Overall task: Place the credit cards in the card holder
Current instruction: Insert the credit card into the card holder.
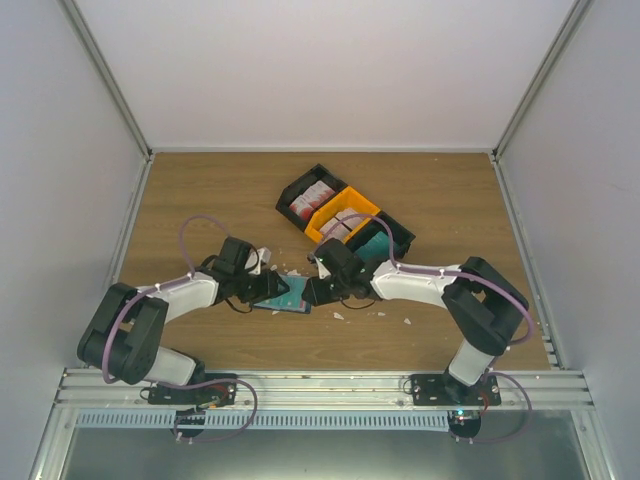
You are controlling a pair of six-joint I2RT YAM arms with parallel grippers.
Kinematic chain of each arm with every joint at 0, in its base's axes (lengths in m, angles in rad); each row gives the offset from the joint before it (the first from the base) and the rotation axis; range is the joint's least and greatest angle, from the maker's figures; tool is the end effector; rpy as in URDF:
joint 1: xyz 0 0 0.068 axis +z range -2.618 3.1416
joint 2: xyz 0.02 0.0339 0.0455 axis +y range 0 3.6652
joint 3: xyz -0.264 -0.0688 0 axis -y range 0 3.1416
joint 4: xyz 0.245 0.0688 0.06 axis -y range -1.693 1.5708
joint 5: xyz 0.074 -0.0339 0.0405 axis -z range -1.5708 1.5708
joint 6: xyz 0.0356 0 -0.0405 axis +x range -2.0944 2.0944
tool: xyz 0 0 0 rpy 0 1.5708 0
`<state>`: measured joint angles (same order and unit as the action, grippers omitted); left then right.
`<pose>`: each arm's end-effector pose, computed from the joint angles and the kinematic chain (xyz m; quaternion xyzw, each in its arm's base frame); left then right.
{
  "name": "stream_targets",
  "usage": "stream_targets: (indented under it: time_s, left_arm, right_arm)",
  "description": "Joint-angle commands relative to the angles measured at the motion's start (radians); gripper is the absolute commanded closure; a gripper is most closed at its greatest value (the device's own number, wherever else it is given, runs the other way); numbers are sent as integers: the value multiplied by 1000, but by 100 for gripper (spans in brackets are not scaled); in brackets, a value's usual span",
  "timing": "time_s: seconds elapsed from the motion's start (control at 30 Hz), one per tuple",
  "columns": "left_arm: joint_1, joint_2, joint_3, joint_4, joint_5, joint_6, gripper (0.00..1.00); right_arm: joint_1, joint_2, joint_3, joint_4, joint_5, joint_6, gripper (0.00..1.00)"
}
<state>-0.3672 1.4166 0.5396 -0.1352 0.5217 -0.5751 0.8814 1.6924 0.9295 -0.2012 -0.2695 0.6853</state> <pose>0.2156 -0.1019 0.1354 -0.0257 0.9311 -0.3418 0.1248 0.2041 0.2625 0.1606 -0.1325 0.9372 0.2997 0.1193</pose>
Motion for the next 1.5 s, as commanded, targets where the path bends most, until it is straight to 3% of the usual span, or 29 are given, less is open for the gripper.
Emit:
stream_targets:
  time_s: [0.0,0.3,0.87,1.23,1.47]
  left_arm:
    - [-12,15,-26,-12,-24,2,56]
    - [-35,55,-16,12,-7,5,72]
    - [-101,68,19,29,45,67,77]
    - [-101,-18,49,-48,-8,74,63]
    - [-101,-56,33,-73,-58,67,63]
  right_arm:
    - [13,30,-5,-3,-23,10,73]
    - [14,66,0,-1,-26,7,87]
    - [15,69,8,6,12,-4,91]
    - [13,-128,-73,-67,193,89,75]
    - [9,-139,-121,-20,207,161,64]
